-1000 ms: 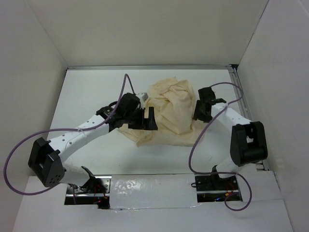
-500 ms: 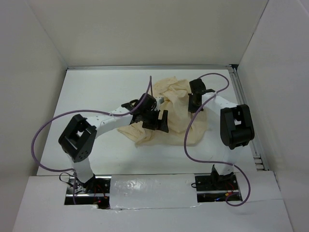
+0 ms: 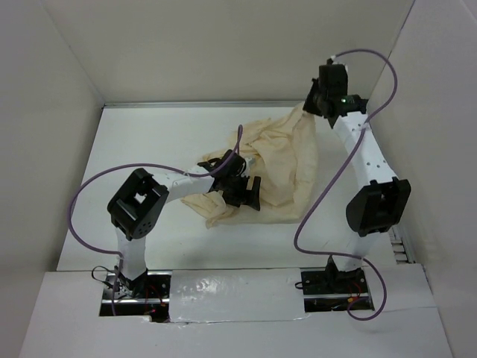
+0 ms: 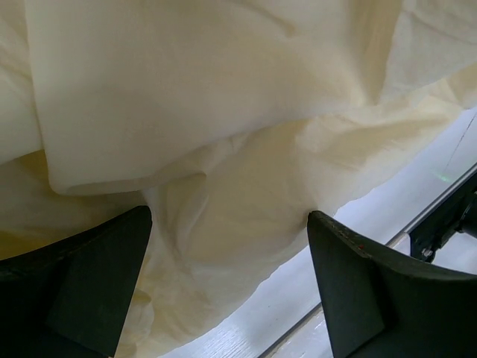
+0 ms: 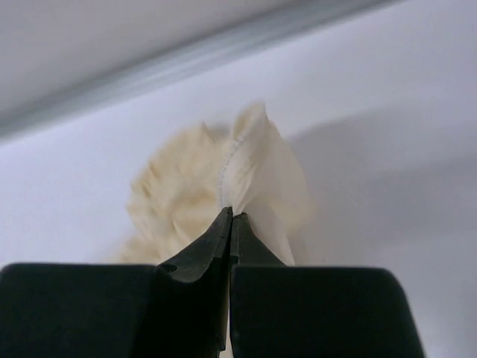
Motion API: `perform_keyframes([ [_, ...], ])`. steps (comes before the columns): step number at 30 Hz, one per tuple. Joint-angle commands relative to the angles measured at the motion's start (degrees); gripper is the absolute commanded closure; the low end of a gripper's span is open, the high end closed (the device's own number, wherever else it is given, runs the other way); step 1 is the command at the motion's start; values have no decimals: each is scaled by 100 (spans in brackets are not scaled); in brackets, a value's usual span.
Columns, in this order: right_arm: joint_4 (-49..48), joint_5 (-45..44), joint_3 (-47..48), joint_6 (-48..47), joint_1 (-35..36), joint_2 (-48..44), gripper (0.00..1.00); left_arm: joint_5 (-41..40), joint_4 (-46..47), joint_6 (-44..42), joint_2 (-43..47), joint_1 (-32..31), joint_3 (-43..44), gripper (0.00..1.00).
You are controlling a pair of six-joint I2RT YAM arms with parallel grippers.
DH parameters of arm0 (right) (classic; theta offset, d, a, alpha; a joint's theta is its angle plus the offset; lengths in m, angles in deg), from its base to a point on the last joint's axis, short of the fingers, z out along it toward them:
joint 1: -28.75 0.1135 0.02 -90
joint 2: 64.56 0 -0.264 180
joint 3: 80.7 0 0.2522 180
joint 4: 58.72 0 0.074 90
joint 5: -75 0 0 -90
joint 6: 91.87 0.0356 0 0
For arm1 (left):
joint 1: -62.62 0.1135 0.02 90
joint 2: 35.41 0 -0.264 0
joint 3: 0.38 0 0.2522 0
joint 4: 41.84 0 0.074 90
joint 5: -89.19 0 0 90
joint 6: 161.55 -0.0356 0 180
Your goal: Zip up the jacket
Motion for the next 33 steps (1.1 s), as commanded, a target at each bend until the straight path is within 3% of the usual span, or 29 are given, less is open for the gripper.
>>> perform_keyframes([
  [1,681,-56,1379,838,-297,1298,100,-205,-174,-69,-116,-31,-211,1],
  [3,1319,-153,3056,1373,-533,2340,100,-179,-183,-52,-81,-31,-229,1],
  [5,1577,-22,3963,1482,-657,2733,100,-257,-244,19,-29,-23,-273,1],
  [6,1526,162,3863,1421,-675,2656,100,-301,-236,53,-2,-23,-282,1],
  [7,1308,285,3514,1351,-667,2420,100,-345,-244,115,15,-23,-282,1],
  [9,267,698,1768,1166,-623,1405,100,-460,-262,133,-11,21,-221,1],
  [11,-116,1328,443,999,-623,751,100,-425,-419,177,-255,126,174,1],
  [14,-661,1779,-1061,858,-614,-933,100,-469,-692,282,-634,276,763,1],
  [22,-918,3073,-4379,1393,-148,-4242,100,-556,-1157,713,-1109,557,1731,1],
  [25,-735,3424,-5248,1718,325,-4875,100,-627,-1613,818,-1442,592,2362,1],
  [28,-610,3197,-5962,1912,879,-5036,100,-662,-1984,959,-1681,610,2899,1],
  [33,-1338,2863,-6754,2387,1653,-4125,100,-609,-2002,1152,-1400,619,2708,1],
])
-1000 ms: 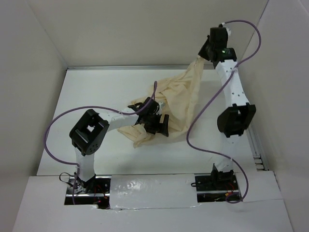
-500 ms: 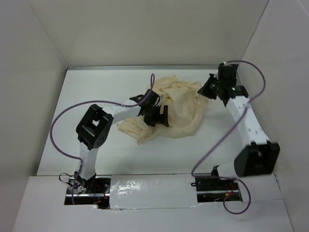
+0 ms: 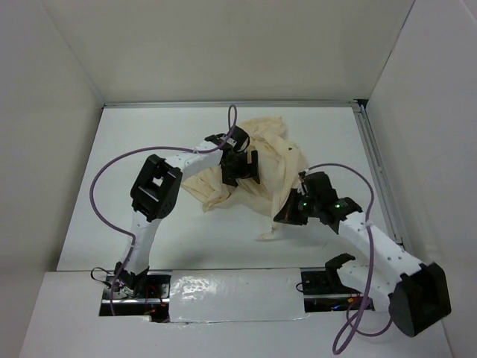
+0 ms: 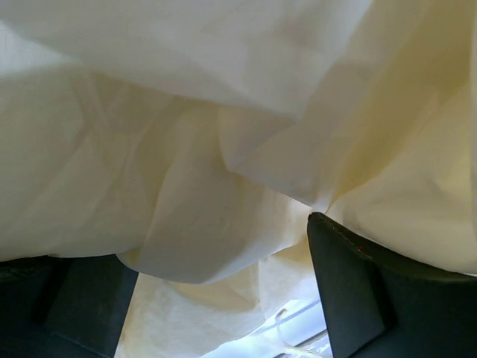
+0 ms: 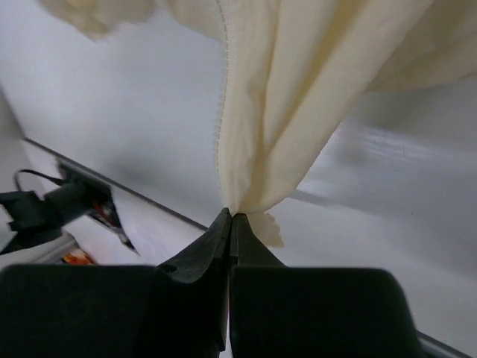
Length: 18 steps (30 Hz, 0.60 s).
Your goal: Zip up the jacket
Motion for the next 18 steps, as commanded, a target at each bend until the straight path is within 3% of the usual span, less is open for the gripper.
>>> perform_keyframes([
  [1,-559,-255,-145,387,388,638,100,9,-260,219,281,18,-132,1],
  [8,-744,-756,118,18,775,1974,100,247,-287,-254,1519,-148,-563,1],
  [14,-709,-1310,171,-52,740,2389,100,-359,-427,-449,3145,-589,-1397,1],
  [18,-683,-1337,267,-227,696,2301,100,-1140,-857,251,4260,-527,-2601,1],
])
